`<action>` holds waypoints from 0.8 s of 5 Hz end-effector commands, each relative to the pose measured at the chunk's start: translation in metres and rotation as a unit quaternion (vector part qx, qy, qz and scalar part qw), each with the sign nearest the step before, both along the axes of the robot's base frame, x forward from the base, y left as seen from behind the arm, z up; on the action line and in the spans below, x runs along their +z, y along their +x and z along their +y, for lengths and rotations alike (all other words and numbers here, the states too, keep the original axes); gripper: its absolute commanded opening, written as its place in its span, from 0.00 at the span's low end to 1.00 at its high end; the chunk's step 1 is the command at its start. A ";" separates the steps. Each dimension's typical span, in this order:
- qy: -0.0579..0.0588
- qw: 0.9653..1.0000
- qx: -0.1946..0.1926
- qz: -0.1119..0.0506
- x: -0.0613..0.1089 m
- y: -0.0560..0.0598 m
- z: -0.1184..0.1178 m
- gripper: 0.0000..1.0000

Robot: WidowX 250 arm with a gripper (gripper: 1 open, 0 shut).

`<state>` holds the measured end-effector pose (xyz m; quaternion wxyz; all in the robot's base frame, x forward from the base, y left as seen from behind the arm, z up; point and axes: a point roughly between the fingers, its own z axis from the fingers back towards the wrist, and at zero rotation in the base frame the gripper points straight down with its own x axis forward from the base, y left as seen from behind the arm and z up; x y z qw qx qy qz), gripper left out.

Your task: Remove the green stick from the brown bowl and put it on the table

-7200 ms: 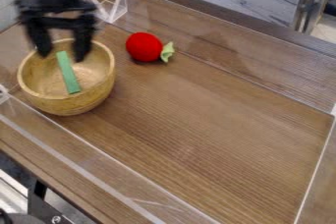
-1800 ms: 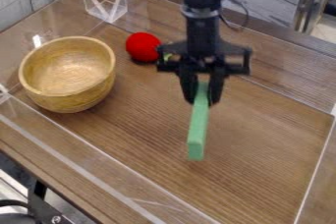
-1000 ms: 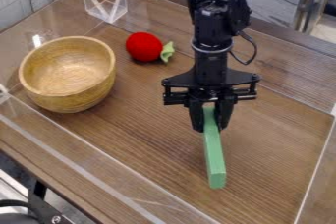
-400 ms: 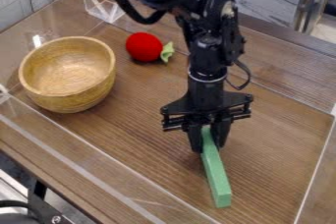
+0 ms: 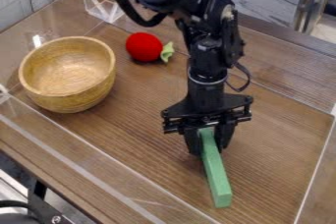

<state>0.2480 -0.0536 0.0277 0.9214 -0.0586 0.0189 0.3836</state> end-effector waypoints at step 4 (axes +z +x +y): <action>-0.073 0.989 -0.039 -0.125 0.119 0.029 0.024 1.00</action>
